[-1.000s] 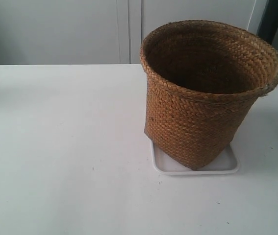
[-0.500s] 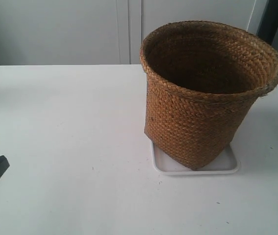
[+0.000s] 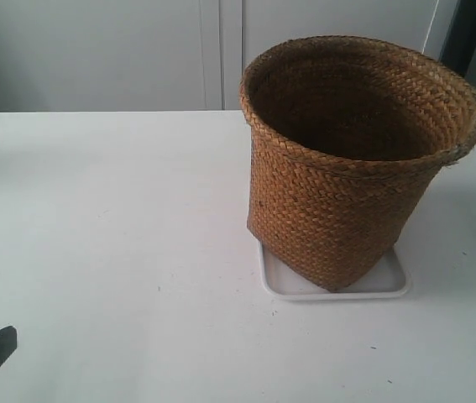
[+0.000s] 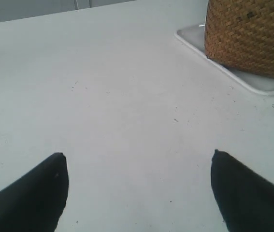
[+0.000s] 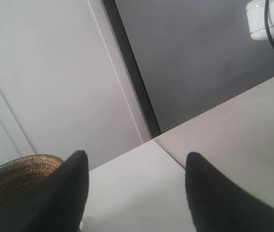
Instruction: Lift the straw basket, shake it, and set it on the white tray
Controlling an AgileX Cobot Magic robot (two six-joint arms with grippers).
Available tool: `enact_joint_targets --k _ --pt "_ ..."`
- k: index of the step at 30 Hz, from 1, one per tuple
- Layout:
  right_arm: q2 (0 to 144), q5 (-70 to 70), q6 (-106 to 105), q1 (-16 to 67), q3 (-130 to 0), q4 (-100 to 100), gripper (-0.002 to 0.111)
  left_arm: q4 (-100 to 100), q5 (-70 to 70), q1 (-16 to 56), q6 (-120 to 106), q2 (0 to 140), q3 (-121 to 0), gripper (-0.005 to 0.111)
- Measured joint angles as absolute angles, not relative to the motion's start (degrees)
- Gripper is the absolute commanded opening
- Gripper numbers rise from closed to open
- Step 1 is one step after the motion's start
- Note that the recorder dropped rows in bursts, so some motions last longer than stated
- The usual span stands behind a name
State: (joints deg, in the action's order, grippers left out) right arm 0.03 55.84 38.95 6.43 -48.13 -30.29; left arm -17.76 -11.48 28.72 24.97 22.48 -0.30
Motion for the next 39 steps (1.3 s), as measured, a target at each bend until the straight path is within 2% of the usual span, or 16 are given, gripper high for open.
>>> enact_joint_targets --k 8,12,17,22,39 --pt "0.0 56.0 39.0 6.4 -48.1 -30.3 0.055 -11.8 -11.9 27.8 23.1 22.3 -0.3 0.082" --pt "0.0 56.0 39.0 6.4 -48.1 -30.3 0.055 -9.1 -8.8 22.0 22.0 17.8 -0.3 0.082" --pt "0.0 56.0 39.0 6.4 -48.1 -30.3 0.055 -8.4 2.3 12.6 22.2 6.9 -0.3 0.082" --pt "0.0 56.0 39.0 6.4 -48.1 -30.3 0.055 -8.4 11.1 6.7 23.1 0.6 -0.3 0.082" --pt "0.0 56.0 39.0 6.4 -48.1 -30.3 0.055 -8.4 14.4 4.8 5.5 0.3 -0.2 0.082"
